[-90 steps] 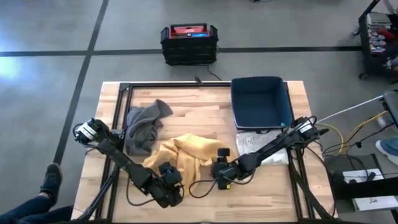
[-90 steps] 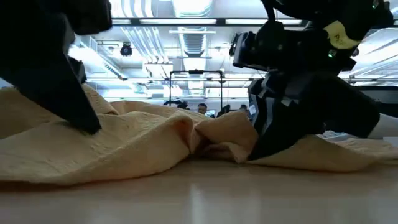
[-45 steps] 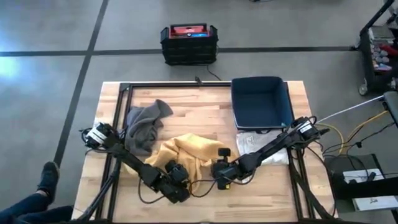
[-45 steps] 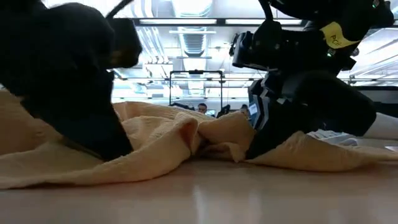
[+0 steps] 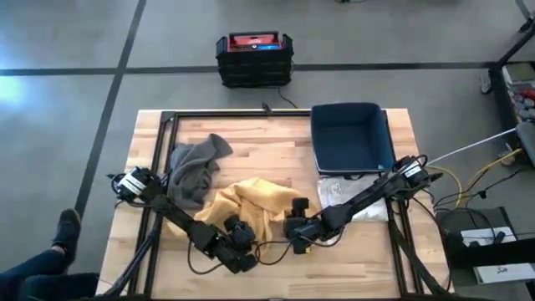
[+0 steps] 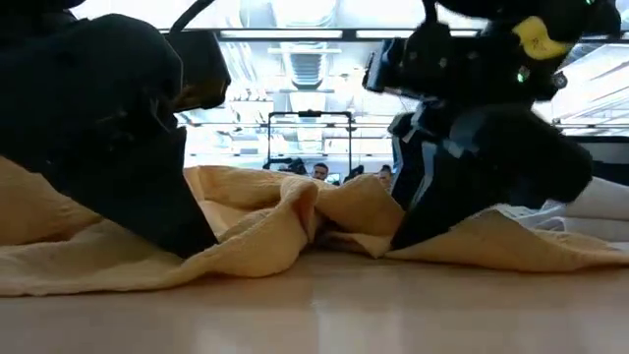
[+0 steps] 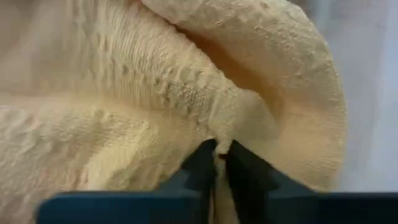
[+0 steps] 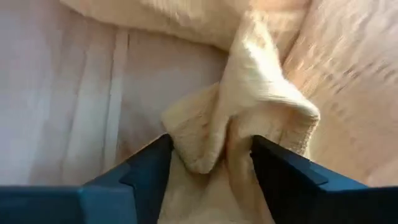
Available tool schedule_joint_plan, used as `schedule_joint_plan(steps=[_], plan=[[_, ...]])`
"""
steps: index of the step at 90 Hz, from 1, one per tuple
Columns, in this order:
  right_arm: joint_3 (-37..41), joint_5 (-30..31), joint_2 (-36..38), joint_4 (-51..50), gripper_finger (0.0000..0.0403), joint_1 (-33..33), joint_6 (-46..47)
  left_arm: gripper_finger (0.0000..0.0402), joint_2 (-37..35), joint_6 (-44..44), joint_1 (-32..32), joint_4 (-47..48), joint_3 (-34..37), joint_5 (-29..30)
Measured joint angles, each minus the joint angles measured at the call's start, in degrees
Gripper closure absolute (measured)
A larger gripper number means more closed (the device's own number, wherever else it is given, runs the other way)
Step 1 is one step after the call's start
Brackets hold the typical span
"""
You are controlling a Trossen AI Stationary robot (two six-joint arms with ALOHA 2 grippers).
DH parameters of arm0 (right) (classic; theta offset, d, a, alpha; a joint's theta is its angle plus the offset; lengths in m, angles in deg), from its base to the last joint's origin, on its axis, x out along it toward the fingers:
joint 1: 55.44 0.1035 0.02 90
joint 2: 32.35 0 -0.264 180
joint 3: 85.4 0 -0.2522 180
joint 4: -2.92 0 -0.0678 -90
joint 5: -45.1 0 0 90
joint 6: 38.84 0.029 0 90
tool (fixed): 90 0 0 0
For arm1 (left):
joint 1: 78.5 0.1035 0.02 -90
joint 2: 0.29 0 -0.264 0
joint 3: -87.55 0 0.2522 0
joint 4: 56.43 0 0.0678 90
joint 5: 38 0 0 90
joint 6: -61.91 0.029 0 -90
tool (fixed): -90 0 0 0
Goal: Fold towel
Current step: Fold the yellow towel
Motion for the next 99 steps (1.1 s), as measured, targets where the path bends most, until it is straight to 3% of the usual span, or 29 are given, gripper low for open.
schedule_joint_plan(steps=[23, 53, 73, 99], plan=[[0.0, -0.1, 5.9, 0.5, 0.0186, -0.1, -2.3, 0.04, -4.8, 1.7, -1.5, 4.4, -2.1, -2.3], [-0.1, -6.5, 6.5, 0.4, 0.0207, 0.4, -2.8, 0.0401, -9.5, 1.8, -5.3, 15.7, -8.0, -3.1], [-0.8, -7.6, 5.8, 2.3, 0.0206, 0.5, -3.6, 0.0401, -10.4, 3.0, -6.6, 15.6, -9.8, -2.2], [-0.7, -0.7, -0.1, 3.7, 0.0238, 0.3, -6.3, 0.0401, -10.3, 2.9, -6.5, 15.8, -9.3, -1.6]])
